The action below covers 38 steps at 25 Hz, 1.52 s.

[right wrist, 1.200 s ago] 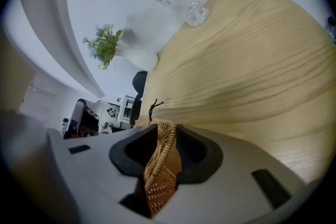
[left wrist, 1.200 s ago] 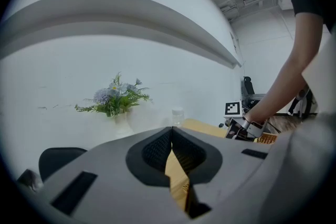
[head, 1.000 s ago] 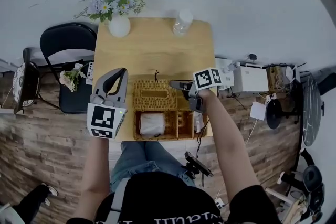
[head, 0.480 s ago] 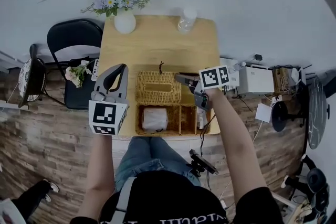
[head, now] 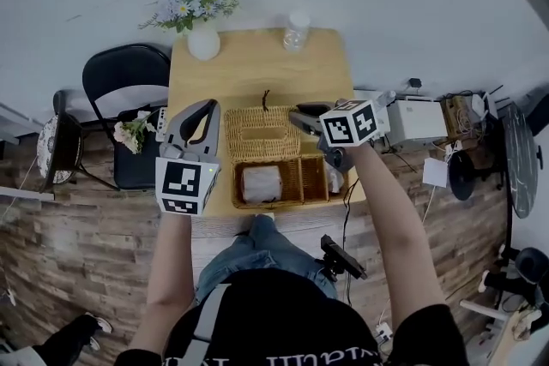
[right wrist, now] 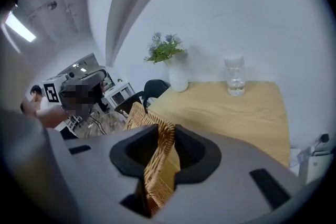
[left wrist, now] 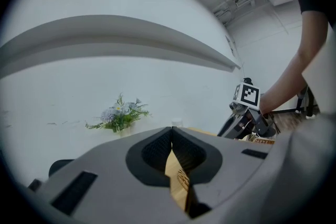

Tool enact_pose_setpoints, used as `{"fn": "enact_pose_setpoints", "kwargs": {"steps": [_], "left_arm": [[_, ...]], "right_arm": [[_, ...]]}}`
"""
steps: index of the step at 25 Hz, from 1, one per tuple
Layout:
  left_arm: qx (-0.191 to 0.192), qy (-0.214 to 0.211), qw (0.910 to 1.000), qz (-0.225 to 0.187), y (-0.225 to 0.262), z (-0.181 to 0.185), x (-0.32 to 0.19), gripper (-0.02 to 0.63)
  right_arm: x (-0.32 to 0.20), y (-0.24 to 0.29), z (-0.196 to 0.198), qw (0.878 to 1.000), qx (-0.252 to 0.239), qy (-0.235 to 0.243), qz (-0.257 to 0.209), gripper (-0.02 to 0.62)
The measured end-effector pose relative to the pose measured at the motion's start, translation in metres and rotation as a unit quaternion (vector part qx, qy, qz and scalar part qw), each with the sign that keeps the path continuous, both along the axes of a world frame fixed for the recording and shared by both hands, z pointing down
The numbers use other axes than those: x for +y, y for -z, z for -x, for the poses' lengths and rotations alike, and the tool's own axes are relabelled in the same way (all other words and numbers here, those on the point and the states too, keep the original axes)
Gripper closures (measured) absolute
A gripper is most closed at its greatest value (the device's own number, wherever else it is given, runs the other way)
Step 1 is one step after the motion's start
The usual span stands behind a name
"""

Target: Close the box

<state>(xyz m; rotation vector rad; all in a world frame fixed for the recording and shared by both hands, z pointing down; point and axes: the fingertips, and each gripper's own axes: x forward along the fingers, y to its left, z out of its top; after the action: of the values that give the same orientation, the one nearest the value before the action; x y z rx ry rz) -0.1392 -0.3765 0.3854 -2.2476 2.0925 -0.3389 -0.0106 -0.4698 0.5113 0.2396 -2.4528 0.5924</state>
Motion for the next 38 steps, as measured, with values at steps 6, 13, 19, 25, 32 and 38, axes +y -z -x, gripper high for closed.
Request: {"fn": "enact_pose_setpoints", "kwargs": {"steps": [6, 13, 19, 25, 32, 38], "left_arm": [[-0.006, -0.014, 0.9997, -0.021, 0.022, -0.005, 0.015, 0.594], [-0.007, -0.022, 0.9993, -0.030, 0.030, -0.011, 0.036, 0.594], [-0.003, -0.037, 0.9987, -0.035, 0.034, -0.020, 0.051, 0.594], [-0.003, -0.058, 0.9975, -0.040, 0.036, -0.034, 0.068, 0.594], [-0.001, -0.075, 0.9966, -0.033, 0.026, -0.043, 0.099, 0.594], [0.003, -0.093, 0.9955, -0.021, 0.011, -0.049, 0.125, 0.594]], "right_arm": [[0.017, 0.019, -0.006, 0.997, 0.028, 0.001, -0.068, 0.486], [0.042, 0.036, -0.018, 0.987, 0.055, 0.020, -0.150, 0.492], [0.065, 0.047, -0.028, 0.978, 0.079, 0.039, -0.188, 0.508], [0.089, 0.050, -0.040, 0.980, 0.096, 0.039, -0.172, 0.506], [0.116, 0.045, -0.055, 0.981, 0.113, 0.027, -0.154, 0.491], [0.141, 0.032, -0.069, 0.982, 0.131, 0.012, -0.137, 0.474]]}}
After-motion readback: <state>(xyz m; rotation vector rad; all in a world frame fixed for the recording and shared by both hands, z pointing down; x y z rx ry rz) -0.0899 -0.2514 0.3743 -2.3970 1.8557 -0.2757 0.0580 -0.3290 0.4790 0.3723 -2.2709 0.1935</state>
